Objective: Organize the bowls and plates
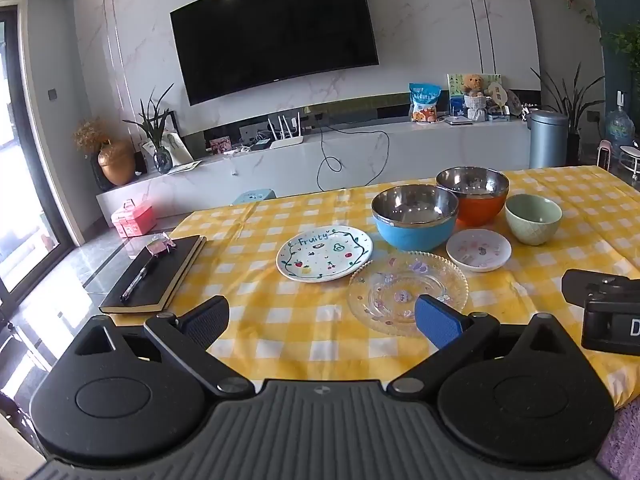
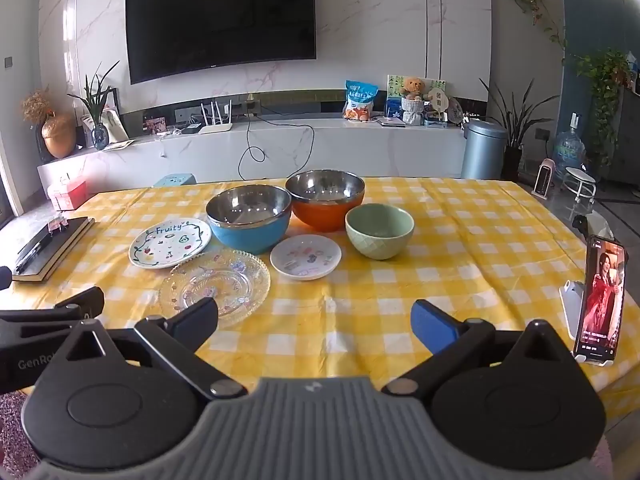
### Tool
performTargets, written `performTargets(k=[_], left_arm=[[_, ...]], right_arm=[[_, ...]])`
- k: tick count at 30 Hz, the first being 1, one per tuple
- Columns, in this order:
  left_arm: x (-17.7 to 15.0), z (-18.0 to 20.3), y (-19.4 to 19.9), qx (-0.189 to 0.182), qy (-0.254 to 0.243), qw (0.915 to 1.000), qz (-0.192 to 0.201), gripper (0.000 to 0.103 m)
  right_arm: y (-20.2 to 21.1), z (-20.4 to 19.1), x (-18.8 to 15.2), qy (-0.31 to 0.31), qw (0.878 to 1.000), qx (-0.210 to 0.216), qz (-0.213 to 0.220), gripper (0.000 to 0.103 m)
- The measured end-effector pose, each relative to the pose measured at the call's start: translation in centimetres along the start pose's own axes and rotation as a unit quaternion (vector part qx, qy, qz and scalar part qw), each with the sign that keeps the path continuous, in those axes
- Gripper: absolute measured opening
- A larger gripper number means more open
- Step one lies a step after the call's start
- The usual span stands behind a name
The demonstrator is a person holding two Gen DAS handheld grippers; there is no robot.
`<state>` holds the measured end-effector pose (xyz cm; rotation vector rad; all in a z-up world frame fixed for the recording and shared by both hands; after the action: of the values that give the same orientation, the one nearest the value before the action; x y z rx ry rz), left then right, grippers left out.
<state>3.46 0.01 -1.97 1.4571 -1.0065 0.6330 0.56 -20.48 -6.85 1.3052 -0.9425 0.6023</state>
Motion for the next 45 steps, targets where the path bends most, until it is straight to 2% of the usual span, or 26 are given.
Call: performTargets(k=[11, 15, 24, 45], left_arm=[[-0.5, 0.0, -0.8, 0.0, -0.001, 1.0, -0.01, 0.103], [-1.3, 0.1, -1.2, 0.001, 0.0, 0.9999, -0.014, 0.103], [-0.7, -0.6, -0.8, -0.002, 0.005, 0.9996, -0.027, 0.103], [-1.1, -0.7, -1.0, -0.003, 0.012, 0.9994, -0.033, 0.103]], right_arm=[[-0.1, -0.8, -0.3, 0.004, 1.0, 0.004, -0.006, 0.1], [-0.3, -0.7, -0.2, 0.003, 1.0, 0.027, -0.013, 0.101], [-0.2, -1.1, -0.2, -0.001, 0.998, 0.053, -0.016, 0.101], [0.4, -1.8, -0.1, 0.016, 0.998, 0.06, 0.0, 0.101]])
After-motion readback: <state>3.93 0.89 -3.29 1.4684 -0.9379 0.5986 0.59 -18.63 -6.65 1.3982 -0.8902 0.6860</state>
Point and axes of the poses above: each gripper's, at about its wrist camera, not at the fingertips, and y roughly against the way its jaws point, z to its right, x to its top, the point moved 4 cm from there along -y, roughly the way its jaws point, and after that the axes turned 4 degrees about -x, right-handed, at the moved point
